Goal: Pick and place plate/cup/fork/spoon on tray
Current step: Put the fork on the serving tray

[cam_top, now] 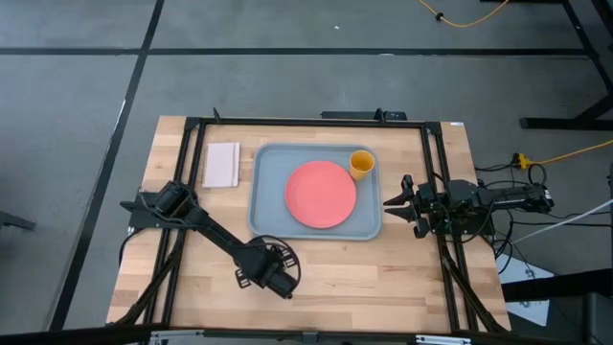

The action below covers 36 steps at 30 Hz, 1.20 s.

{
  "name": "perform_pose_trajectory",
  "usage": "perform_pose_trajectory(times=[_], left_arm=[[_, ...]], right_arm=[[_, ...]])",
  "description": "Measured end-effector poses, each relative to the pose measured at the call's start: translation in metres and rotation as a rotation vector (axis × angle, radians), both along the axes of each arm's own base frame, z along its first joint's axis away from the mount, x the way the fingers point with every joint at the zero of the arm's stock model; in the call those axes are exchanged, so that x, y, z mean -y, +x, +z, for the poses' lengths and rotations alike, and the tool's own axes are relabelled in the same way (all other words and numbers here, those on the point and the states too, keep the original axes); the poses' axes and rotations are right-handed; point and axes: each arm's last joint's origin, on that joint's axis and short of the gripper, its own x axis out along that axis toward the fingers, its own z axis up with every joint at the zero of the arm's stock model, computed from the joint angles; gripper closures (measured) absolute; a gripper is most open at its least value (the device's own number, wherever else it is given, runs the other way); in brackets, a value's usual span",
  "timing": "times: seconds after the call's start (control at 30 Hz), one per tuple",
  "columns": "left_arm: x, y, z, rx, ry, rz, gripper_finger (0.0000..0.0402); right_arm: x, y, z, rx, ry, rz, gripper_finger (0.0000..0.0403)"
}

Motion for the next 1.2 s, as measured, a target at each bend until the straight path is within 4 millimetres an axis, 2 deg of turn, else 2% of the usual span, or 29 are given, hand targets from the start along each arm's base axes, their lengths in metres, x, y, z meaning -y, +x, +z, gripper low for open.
perform_pose_trajectory(times=[0.37, 0.73, 1.03, 1.2], left_arm=[[0.004, -0.003, -0.001, -0.019, -0.009, -0.01, 0.0263], [0.004, -0.004, -0.001, -0.029, -0.012, -0.009, 0.036], [0.007, -0.006, -0.001, -0.039, -0.043, 0.002, 0.0361], [0.014, -0.008, 0.01, -0.127, -0.078, 0.01, 0.0361]], right_arm=[[0.0, 0.0, 0.0, 0.0, 0.0, 0.0, 0.0304], [0.0, 0.0, 0.0, 0.0, 0.0, 0.0, 0.0304], [0.0, 0.0, 0.0, 0.0, 0.0, 0.0, 0.0304], [0.0, 0.0, 0.0, 0.0, 0.0, 0.0, 0.0304]])
